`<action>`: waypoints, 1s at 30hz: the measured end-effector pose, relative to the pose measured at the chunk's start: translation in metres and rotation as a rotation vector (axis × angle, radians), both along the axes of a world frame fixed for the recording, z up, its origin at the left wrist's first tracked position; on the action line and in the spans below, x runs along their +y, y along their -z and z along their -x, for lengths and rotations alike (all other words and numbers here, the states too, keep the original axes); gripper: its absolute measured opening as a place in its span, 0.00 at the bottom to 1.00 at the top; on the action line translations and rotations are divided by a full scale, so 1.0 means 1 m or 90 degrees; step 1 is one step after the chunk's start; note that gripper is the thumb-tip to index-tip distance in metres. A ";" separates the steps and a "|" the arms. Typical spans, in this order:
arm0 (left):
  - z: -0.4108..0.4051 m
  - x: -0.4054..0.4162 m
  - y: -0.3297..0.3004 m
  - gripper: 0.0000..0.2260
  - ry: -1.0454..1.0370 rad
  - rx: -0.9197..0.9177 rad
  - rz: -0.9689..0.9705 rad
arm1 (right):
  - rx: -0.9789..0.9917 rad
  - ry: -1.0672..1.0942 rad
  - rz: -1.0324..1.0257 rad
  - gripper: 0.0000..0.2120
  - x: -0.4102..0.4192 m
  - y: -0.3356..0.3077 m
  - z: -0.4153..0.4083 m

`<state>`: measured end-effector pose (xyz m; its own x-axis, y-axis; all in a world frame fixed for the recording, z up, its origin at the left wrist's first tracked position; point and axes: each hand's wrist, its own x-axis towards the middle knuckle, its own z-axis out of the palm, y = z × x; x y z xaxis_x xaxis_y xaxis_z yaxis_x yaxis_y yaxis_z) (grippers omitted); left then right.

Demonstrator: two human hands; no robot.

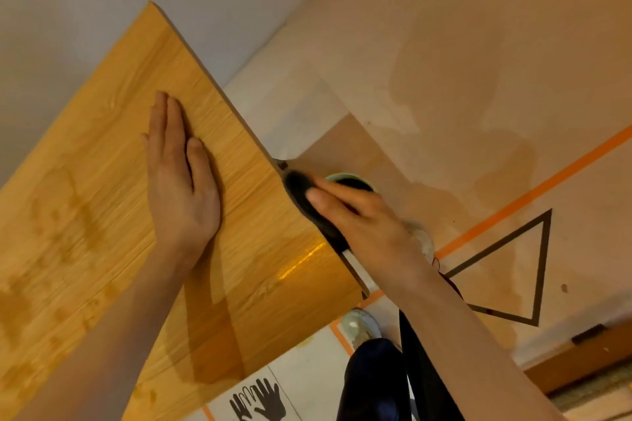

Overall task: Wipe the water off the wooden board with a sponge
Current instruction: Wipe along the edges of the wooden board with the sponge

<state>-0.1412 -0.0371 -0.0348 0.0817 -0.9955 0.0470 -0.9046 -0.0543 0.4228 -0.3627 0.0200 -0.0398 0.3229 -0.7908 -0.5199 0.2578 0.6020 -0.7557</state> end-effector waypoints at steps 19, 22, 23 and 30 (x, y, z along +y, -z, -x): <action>0.005 -0.001 -0.001 0.22 0.008 0.016 0.007 | 0.110 -0.015 0.067 0.17 -0.013 -0.021 -0.013; 0.005 -0.002 0.000 0.23 0.004 0.003 0.001 | 0.154 -0.013 0.147 0.17 -0.070 -0.007 -0.047; 0.005 -0.002 0.000 0.23 0.001 0.001 -0.001 | 0.164 -0.012 0.164 0.17 -0.090 -0.005 -0.058; 0.005 -0.002 0.000 0.23 0.004 0.000 -0.006 | 0.205 -0.023 0.170 0.17 -0.091 -0.012 -0.061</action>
<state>-0.1464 -0.0396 -0.0343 0.0761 -0.9964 0.0380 -0.9046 -0.0529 0.4230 -0.3016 -0.0708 -0.0276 0.2070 -0.9029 -0.3768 -0.0349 0.3781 -0.9251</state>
